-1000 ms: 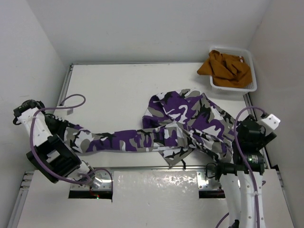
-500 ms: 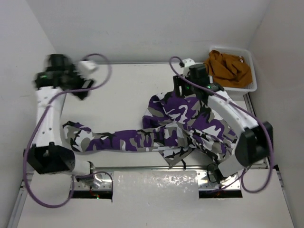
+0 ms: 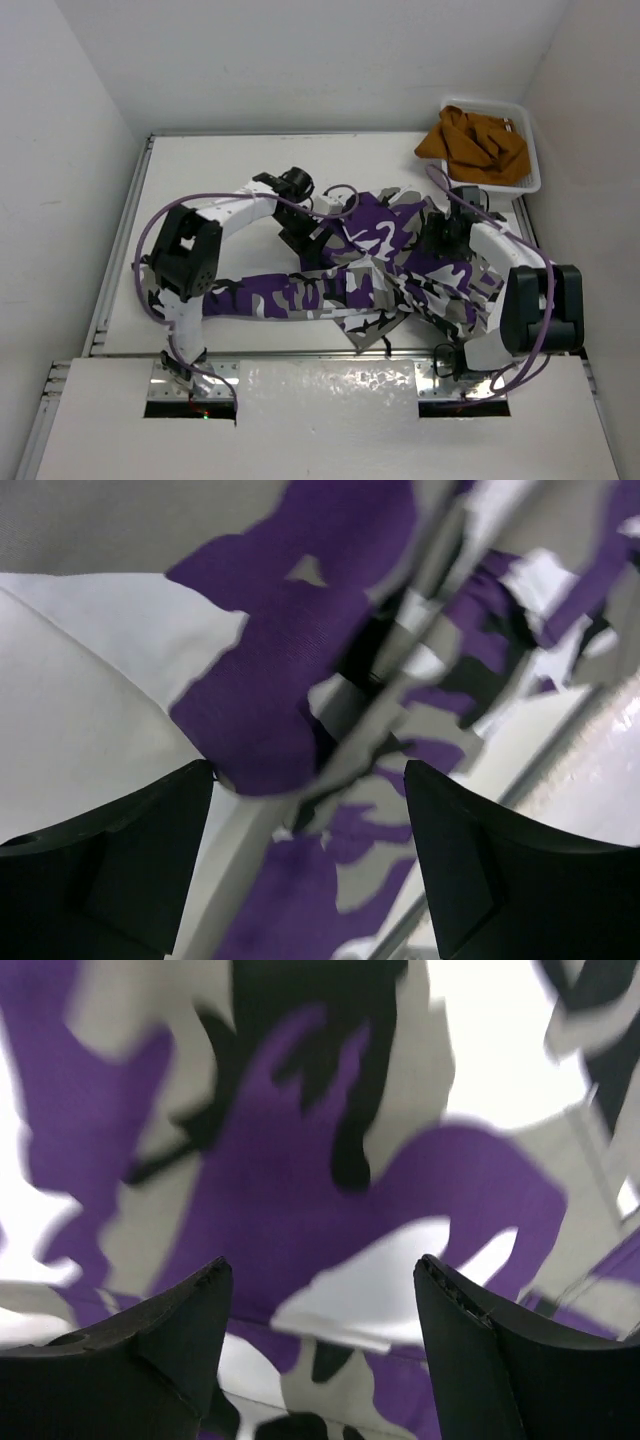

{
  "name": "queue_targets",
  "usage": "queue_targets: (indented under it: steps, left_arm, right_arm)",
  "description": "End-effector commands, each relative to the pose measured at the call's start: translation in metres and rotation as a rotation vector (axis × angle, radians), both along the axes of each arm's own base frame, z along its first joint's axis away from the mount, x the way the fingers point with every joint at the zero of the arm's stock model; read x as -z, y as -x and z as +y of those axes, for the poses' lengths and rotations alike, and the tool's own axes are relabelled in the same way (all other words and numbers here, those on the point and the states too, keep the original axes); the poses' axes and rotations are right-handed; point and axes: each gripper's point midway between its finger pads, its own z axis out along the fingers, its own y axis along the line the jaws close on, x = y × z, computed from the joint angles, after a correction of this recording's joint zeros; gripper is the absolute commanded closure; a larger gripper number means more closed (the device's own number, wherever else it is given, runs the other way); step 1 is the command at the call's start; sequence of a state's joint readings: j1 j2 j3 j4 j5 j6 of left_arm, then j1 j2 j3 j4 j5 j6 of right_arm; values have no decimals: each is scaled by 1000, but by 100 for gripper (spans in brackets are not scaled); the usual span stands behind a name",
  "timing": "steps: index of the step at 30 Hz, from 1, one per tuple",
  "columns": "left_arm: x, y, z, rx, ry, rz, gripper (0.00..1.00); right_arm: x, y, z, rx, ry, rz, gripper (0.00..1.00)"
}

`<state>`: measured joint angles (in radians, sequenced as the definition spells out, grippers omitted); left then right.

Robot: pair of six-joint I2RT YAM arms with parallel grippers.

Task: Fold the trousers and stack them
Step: Flatten the trousers out

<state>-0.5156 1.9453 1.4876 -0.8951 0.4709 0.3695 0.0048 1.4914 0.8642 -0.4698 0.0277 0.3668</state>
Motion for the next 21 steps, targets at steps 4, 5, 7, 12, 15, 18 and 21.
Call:
queue_targets:
  steps: [4,5,7,12,15,18,21]
  left_arm:
    - [29,-19,-8,-71,-24,-44,25]
    - [35,-19,-6,-76,-39,-42,26]
    - [51,-19,-5,-78,-58,-30,36]
    - [45,-44,2,-119,-87,-121,100]
    - [-6,-105,38,-250,-131,-310,100]
    - [-89,-181,112,-452,-230,-580,100]
    - [-184,-219,171,-521,-367,-871,100]
  right_arm:
    - [14,33,-11,61,50,10,29]
    - [18,36,-11,77,42,12,29]
    - [26,39,-10,89,31,13,29]
    - [57,49,-16,121,18,79,29]
    - [72,54,-16,116,19,146,29]
    - [84,52,-17,125,22,184,30]
    - [89,46,-17,126,25,201,31]
